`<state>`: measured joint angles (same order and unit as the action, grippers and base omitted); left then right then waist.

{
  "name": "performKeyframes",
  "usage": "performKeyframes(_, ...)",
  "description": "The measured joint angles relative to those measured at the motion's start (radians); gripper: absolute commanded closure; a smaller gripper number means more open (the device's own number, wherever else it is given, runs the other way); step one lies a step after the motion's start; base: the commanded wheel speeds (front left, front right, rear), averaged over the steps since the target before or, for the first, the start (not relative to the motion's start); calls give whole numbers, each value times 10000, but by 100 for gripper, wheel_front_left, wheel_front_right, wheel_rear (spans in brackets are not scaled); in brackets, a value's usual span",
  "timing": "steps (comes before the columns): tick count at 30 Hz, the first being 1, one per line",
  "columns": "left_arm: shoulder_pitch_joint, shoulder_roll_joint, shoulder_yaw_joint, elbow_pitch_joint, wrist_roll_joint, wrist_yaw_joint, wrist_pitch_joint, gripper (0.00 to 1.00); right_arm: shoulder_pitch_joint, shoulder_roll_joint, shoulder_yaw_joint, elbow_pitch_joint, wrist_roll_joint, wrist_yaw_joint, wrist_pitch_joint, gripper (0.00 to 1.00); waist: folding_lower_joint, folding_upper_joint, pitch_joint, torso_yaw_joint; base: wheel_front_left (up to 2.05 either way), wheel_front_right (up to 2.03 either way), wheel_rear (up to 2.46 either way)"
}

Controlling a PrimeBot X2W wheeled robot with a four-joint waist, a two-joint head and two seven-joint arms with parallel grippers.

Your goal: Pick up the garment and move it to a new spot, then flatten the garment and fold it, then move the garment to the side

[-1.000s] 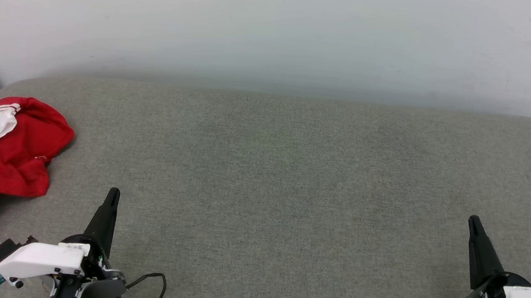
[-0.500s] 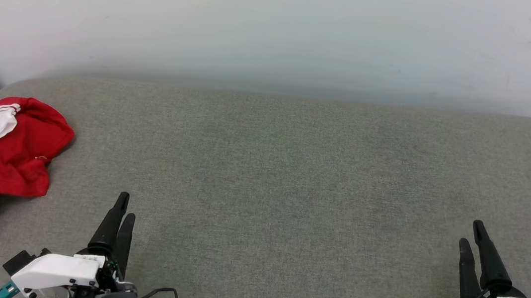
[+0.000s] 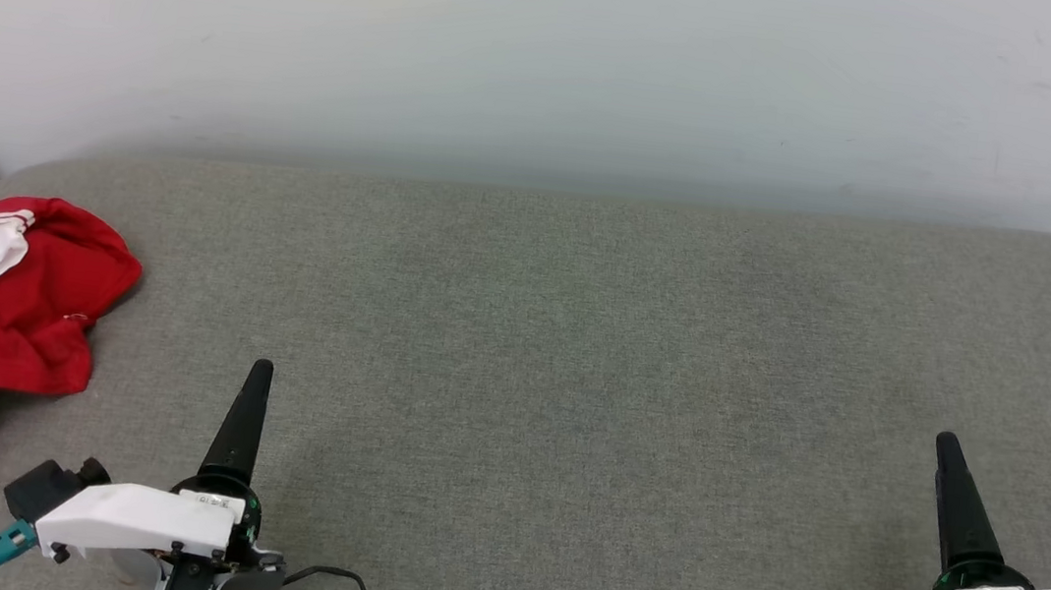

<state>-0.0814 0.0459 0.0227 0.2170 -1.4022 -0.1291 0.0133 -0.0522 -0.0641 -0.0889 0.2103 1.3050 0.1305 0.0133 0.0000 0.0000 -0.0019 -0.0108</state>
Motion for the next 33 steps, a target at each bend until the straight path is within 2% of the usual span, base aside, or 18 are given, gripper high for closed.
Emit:
performKeyframes(3, 1, 0, 8, -215, 815, 0, -117, 0, 13, -12, -13, -217, -1154, 2, -138, 0, 0, 0, -6, -12, 0, 0, 0)
performKeyframes(4, 3, 0, -35, -357, 1645, 0, -232, 0, 15, -4, 4, -431, -2127, 2, -240, 0, 0, 0, -14, -21, 0, 0, 0)
performKeyframes(10, 10, 0, -257, -529, 3494, 151, -447, 0, 103, -12, 213, -723, -3657, 2, -303, 0, 0, 0, -33, -40, 0, 0, 0)
performKeyframes(21, 63, 140, -715, -771, 5985, 516, -826, 0, 162, -190, 537, -1022, -5657, 2, -219, 0, 0, 0, -50, -42, 0, 0, 0)
performKeyframes(33, 129, 506, -1231, -798, 7787, 1049, -1204, 0, 310, -257, 662, -1283, -7471, 2, -128, 0, 0, 0, -72, 20, 0, 0, 0)
